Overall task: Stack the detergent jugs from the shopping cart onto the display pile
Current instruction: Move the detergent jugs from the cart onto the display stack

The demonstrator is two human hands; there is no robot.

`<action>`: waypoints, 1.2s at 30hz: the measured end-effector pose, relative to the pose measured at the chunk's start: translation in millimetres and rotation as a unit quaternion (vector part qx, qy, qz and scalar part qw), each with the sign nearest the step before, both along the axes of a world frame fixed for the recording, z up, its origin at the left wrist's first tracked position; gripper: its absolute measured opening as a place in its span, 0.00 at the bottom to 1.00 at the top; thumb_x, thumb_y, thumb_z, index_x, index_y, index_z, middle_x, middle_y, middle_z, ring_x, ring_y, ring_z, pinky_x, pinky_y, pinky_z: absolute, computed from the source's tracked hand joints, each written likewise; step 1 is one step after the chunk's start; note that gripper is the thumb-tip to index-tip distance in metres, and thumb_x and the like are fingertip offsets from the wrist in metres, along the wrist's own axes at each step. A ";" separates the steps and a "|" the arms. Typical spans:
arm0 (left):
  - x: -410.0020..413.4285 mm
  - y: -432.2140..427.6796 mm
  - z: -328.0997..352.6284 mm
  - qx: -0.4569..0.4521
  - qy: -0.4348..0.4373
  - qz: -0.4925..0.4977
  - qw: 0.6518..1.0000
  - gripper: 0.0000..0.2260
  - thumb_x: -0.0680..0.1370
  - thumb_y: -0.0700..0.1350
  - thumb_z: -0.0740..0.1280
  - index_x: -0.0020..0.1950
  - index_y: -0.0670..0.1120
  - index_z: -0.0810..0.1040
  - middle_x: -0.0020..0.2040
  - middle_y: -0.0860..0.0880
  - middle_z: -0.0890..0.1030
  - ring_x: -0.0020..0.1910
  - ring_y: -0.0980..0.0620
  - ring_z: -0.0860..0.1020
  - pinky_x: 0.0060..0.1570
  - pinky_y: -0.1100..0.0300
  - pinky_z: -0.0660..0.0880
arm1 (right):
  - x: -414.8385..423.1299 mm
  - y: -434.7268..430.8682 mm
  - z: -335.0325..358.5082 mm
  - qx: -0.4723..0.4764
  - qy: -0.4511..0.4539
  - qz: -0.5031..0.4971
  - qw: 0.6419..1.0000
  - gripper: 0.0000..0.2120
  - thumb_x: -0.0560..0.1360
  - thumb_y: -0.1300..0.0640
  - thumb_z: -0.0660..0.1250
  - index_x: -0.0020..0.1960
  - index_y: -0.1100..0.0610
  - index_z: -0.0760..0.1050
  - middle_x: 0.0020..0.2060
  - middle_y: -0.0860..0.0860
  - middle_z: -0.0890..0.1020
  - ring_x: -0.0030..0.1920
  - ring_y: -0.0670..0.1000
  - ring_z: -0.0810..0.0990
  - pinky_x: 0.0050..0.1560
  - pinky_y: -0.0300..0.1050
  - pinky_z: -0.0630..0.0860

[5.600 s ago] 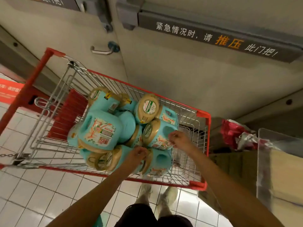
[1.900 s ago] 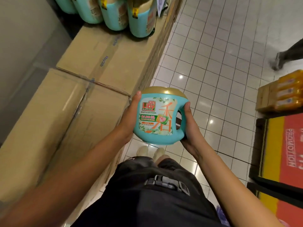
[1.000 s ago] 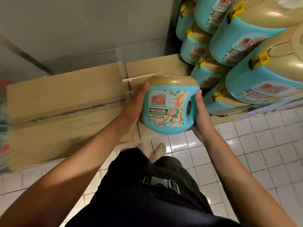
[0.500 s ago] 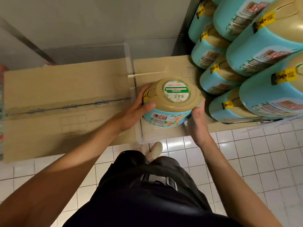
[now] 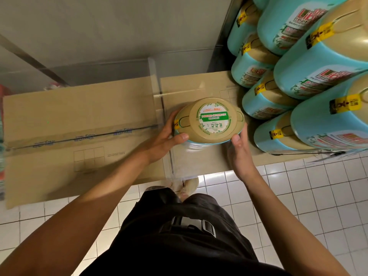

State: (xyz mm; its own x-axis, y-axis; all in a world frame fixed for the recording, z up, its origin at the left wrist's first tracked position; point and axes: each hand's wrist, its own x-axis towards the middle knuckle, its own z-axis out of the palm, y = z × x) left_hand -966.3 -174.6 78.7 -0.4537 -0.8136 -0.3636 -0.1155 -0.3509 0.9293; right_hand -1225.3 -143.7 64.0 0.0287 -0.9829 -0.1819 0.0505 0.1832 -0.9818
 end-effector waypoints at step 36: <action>8.1 -222.1 17.6 0.077 0.035 0.102 0.991 0.32 0.73 0.56 0.75 0.76 0.60 0.70 0.73 0.56 0.77 0.75 0.49 0.73 0.78 0.41 0.64 | 55.9 -216.2 15.0 0.009 -0.056 -0.099 0.994 0.39 0.79 0.33 0.61 0.84 0.49 0.60 0.78 0.46 0.73 0.74 0.40 0.73 0.78 0.47 0.68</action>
